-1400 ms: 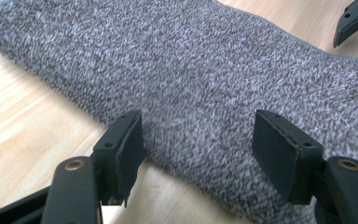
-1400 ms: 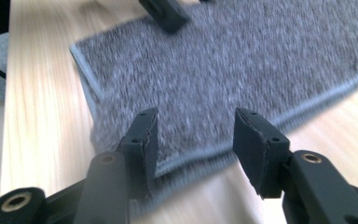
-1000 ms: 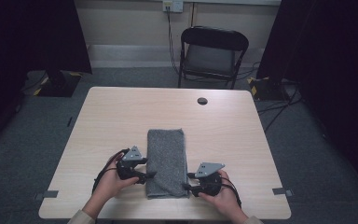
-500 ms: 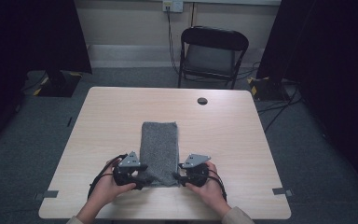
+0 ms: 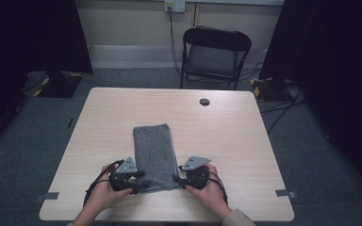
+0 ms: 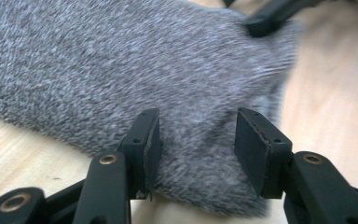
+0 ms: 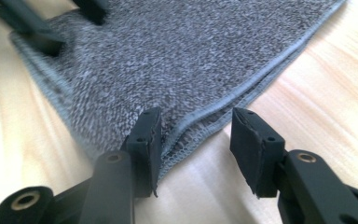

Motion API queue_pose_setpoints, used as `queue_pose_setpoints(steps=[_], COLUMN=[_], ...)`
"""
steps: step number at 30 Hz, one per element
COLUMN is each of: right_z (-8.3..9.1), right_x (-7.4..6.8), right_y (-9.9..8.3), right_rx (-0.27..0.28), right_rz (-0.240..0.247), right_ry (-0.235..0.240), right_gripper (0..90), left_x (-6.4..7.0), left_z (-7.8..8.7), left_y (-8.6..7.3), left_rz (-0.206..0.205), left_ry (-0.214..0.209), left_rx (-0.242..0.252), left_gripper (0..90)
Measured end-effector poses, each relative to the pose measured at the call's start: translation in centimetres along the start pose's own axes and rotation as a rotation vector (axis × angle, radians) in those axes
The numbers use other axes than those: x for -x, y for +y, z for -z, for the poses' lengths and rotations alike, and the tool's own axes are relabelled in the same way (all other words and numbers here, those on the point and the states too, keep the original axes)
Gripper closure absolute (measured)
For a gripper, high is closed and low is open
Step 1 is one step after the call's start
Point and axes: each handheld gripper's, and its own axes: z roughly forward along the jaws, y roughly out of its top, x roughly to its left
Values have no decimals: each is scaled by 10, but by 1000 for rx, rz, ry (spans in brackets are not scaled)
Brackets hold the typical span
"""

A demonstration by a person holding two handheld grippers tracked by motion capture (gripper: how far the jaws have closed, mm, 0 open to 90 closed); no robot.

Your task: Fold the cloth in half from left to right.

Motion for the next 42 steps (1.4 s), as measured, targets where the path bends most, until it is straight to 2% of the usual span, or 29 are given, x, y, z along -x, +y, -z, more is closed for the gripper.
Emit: queue_pose_setpoints(steps=[4,6,9,12,15,19,24,28,30,33,36,39,42], right_z=[3,4,6,8,8,2,2,2,2,3,3,2,1], right_x=[-6,-8,-6,-1,4,3,0,-3,-3,0,3,5,8], right_y=[-2,-3,-1,2,3,-1,0,0,1,3,4,1,-2], right_rx=[1,3,17,39,40,14,-4,-10,-12,9,-1,-14,-7], right_rz=[9,23,14,1,-9,-5,2,8,3,-24,-15,-6,-27], right_ry=[36,31,24,20,35,41,33,24,15,8,10,8,5], right_gripper=[534,524,502,502,501,493,491,488,469,465,468,469,468], left_x=[-7,-12,-21,-23,-20,-9,1,7,9,9,11,14,15], left_z=[-5,-8,-16,-19,-12,4,16,16,14,14,16,18,21], left_y=[3,5,13,18,18,13,1,-6,-8,-10,-10,-11,-14], left_rz=[-17,-17,-28,-1,2,-3,-2,-23,-47,-55,-64,-74,-73], left_ry=[9,2,8,1,-6,-16,10,0,-4,-8,-19,-35,-46], left_rx=[8,21,21,21,24,26,29,12,-14,-24,-41,-52,-51], left_gripper=[494,494,489,436,403,399,402,480,574,653,758,792,815])
